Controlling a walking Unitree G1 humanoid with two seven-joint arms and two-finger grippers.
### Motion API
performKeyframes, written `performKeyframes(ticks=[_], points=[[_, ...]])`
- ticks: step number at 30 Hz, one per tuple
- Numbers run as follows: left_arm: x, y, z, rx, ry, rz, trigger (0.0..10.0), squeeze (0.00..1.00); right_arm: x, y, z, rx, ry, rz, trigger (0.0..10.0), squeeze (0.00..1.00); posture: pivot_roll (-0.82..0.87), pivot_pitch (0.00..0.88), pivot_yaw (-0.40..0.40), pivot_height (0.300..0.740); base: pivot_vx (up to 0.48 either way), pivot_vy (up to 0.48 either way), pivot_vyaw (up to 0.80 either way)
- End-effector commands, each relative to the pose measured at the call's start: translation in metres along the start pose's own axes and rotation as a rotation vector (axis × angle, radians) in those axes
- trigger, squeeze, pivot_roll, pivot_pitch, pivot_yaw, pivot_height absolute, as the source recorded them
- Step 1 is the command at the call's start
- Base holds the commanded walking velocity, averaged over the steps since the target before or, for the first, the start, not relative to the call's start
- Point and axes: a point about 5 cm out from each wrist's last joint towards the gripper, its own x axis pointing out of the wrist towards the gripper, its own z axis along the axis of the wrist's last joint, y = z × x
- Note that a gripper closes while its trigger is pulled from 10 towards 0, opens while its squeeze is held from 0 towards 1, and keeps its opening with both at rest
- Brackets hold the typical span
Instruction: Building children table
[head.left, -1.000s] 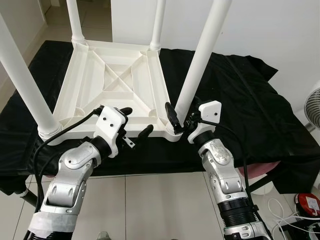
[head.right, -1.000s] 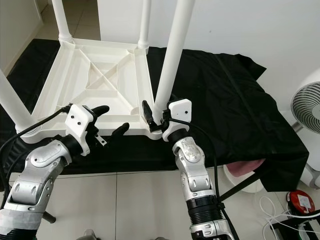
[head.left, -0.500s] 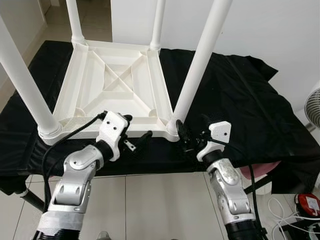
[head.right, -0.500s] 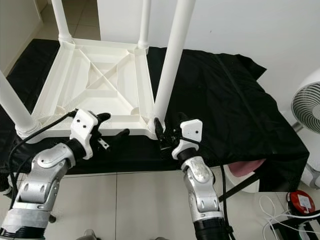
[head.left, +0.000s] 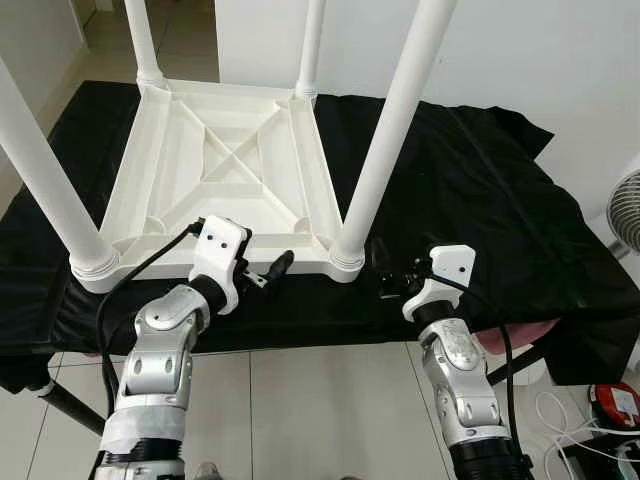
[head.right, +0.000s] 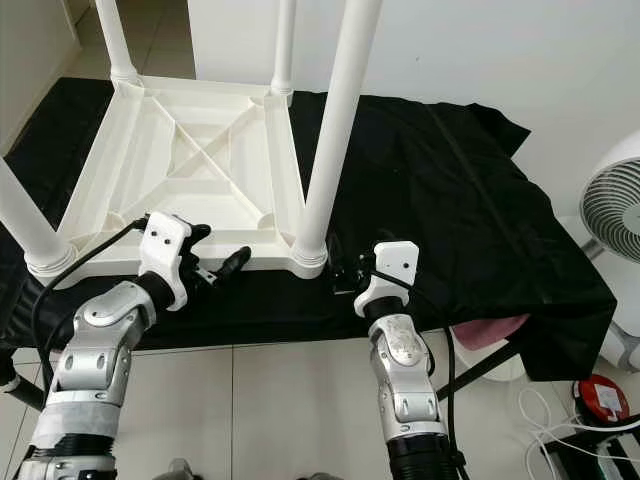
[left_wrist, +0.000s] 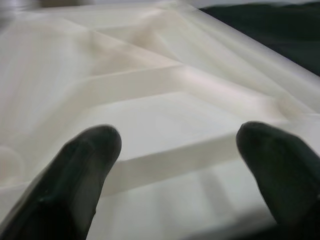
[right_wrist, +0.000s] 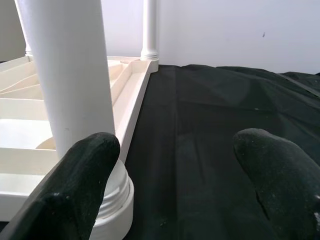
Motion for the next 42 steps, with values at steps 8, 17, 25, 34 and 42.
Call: performKeyframes(ticks=[8, 17, 25, 34, 42], points=[[0.000, 0.016, 0.000, -0.010, 0.032, 0.185, 10.0, 0.00, 0.008, 0.000, 0.004, -0.014, 0.012, 0.142, 10.0, 0.00, 0.05, 0.045, -0.098, 0.740, 0.000, 0.000, 0.00], [-0.005, -0.013, 0.005, -0.024, -0.019, 0.135, 10.0, 0.00, 0.020, 0.001, 0.024, -0.019, -0.038, 0.183, 10.0, 0.00, 0.05, 0.035, -0.101, 0.740, 0.000, 0.000, 0.00], [-0.006, -0.028, 0.009, 0.001, -0.051, 0.075, 10.0, 0.00, 0.033, 0.010, 0.027, -0.034, -0.036, 0.204, 10.0, 0.00, 0.05, 0.022, -0.103, 0.740, 0.000, 0.000, 0.00], [-0.010, -0.041, 0.013, 0.040, -0.086, -0.006, 10.0, 0.00, 0.046, 0.021, 0.026, -0.068, -0.016, 0.204, 10.0, 0.00, 0.05, 0.016, -0.110, 0.740, 0.000, 0.000, 0.00], [-0.007, -0.038, 0.020, 0.017, -0.123, 0.003, 10.0, 0.00, 0.040, 0.018, 0.023, -0.050, -0.043, 0.189, 10.0, 0.00, 0.05, 0.032, -0.111, 0.740, 0.000, 0.000, 0.00]])
